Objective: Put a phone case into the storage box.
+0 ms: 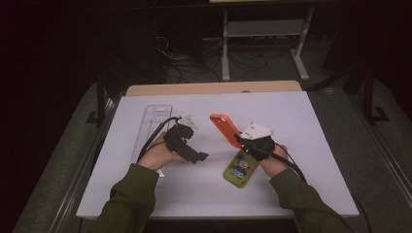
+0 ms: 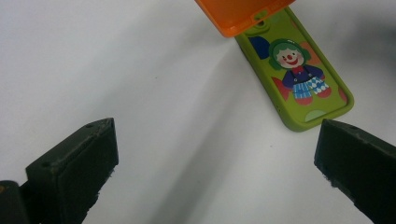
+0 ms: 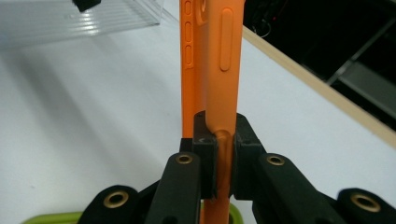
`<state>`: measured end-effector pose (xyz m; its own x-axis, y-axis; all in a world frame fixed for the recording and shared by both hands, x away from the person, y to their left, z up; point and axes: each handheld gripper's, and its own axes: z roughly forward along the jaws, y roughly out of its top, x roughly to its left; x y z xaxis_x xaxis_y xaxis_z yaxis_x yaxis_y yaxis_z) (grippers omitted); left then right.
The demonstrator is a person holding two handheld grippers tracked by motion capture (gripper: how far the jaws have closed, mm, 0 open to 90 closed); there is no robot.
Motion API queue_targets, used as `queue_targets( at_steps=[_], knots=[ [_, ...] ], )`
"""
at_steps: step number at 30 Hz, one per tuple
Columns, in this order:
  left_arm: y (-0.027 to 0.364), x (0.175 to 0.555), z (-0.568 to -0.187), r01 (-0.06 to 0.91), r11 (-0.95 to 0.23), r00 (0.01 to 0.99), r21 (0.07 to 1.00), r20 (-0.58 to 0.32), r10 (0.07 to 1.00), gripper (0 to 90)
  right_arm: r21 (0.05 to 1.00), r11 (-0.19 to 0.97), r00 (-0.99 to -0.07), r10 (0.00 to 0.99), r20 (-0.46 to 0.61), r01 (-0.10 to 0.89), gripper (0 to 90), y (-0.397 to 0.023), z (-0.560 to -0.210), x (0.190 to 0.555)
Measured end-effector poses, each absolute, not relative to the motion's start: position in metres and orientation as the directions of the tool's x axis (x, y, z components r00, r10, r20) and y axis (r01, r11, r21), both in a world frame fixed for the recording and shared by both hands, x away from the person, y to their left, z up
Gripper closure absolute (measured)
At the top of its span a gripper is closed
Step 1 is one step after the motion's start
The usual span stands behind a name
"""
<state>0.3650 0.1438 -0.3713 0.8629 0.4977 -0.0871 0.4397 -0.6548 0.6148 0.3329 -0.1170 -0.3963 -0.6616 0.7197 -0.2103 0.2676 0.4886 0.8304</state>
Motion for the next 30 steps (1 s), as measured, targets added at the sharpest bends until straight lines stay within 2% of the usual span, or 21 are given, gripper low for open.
queue_targets(
  at_steps=[9, 16, 30],
  knots=[
    [0.144, 0.365, -0.372, 0.449, -0.638, 0.854, 0.626, -0.090, 0.513, 0.0, 0.854, 0.384, -0.663, 0.746, -0.064, 0.350, 82.1, -0.126, -0.395, 0.340],
    [0.145, 0.366, -0.370, 0.460, -0.594, 0.835, 0.660, -0.094, 0.542, 0.0, 0.862, 0.268, -0.619, 0.783, 0.066, 0.430, 82.1, -0.129, -0.396, 0.342],
    [0.138, 0.369, -0.361, 0.460, -0.444, 0.796, 0.769, -0.135, 0.590, 0.0, 0.862, 0.239, -0.604, 0.791, 0.094, 0.447, 82.0, -0.117, -0.396, 0.337]
  ],
)
